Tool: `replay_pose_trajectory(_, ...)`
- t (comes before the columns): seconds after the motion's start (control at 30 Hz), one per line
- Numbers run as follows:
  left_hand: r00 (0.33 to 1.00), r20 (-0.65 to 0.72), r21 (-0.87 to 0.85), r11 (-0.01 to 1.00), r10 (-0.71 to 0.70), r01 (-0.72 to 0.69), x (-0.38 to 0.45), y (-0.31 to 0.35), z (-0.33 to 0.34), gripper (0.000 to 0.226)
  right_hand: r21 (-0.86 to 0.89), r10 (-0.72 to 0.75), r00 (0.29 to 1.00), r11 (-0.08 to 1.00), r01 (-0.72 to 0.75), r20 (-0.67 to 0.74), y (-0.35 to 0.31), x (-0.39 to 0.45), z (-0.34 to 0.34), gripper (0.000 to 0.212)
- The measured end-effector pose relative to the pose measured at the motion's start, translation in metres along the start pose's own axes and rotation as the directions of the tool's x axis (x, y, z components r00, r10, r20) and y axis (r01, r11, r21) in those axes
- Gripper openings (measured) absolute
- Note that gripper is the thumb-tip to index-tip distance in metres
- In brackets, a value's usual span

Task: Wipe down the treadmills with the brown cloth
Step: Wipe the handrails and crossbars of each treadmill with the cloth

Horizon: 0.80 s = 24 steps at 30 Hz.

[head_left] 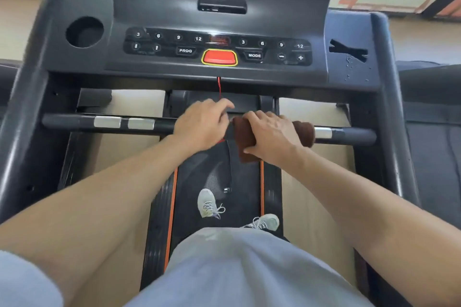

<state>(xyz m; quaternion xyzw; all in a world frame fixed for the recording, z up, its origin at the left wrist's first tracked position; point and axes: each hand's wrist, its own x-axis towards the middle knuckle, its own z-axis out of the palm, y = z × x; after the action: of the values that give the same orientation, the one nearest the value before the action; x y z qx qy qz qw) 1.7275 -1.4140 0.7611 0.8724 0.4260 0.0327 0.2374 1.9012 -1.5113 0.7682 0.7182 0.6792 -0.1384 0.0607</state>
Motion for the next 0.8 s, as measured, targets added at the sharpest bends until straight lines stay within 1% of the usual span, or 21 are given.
replay_pose_trajectory(0.03,1.000,0.003,0.014,1.000,-0.024,0.024,0.000,0.003,0.002,0.037,-0.002,-0.008,1.000,1.000,0.008,0.008,-0.001,0.007,-0.004,0.060)
replay_pose_trajectory(0.07,0.999,0.001,0.031,0.998,-0.049,0.049,0.001,0.005,0.004,0.040,0.007,-0.027,0.999,1.000,0.026,0.045,-0.002,0.014,-0.010,0.051)
replay_pose_trajectory(0.13,0.997,-0.027,0.069,0.995,-0.068,0.070,0.003,0.007,0.005,0.047,0.045,-0.045,0.978,0.998,0.037,0.202,0.001,0.028,-0.022,0.044)
replay_pose_trajectory(0.17,0.998,-0.040,0.089,0.994,-0.058,0.061,0.004,0.006,0.006,0.050,0.087,-0.040,0.950,0.996,0.013,0.311,0.001,0.035,-0.027,0.042)
replay_pose_trajectory(0.23,0.998,-0.057,0.112,0.993,-0.028,0.034,0.004,0.005,0.006,0.055,0.209,-0.056,0.862,0.976,-0.059,0.504,0.001,0.050,-0.035,0.038)
replay_pose_trajectory(0.3,0.998,-0.062,0.116,0.993,-0.019,0.026,0.004,0.006,0.007,0.058,0.281,-0.107,0.810,0.957,-0.073,0.577,0.000,0.058,-0.040,0.037)
replay_pose_trajectory(0.37,0.998,-0.057,0.099,0.994,-0.040,0.045,0.006,0.006,0.008,0.058,0.288,-0.112,0.813,0.955,-0.071,0.572,0.001,0.058,-0.040,0.038)
replay_pose_trajectory(0.4,0.997,-0.048,0.089,0.993,-0.067,0.071,0.007,0.006,0.008,0.058,0.277,-0.102,0.834,0.959,-0.063,0.543,0.001,0.055,-0.039,0.038)
replay_pose_trajectory(0.47,0.990,-0.006,0.079,0.987,-0.142,0.142,0.010,0.007,0.007,0.055,0.220,-0.072,0.898,0.975,-0.028,0.433,0.000,0.047,-0.032,0.035)
replay_pose_trajectory(0.53,0.968,0.047,0.029,0.969,-0.246,0.245,0.016,0.010,0.004,0.050,0.136,-0.062,0.949,0.991,0.021,0.308,0.001,0.038,-0.026,0.037)
replay_pose_trajectory(0.6,0.935,0.097,-0.027,0.938,-0.342,0.346,0.023,0.012,0.000,0.043,0.078,-0.062,0.976,0.996,0.047,0.207,0.005,0.029,-0.018,0.042)
replay_pose_trajectory(0.67,0.922,0.094,0.000,0.926,-0.377,0.378,0.024,0.014,0.001,0.038,0.070,-0.072,0.987,0.996,0.062,0.144,0.014,0.019,-0.013,0.048)
replay_pose_trajectory(0.73,0.925,0.077,0.036,0.929,-0.371,0.369,0.024,0.015,0.003,0.035,0.082,-0.079,0.988,0.994,0.068,0.131,0.031,0.009,-0.012,0.050)
replay_pose_trajectory(0.8,0.925,0.081,0.038,0.928,-0.372,0.370,0.025,0.014,0.004,0.030,0.067,-0.043,0.982,0.997,0.031,0.182,0.061,-0.005,-0.018,0.050)
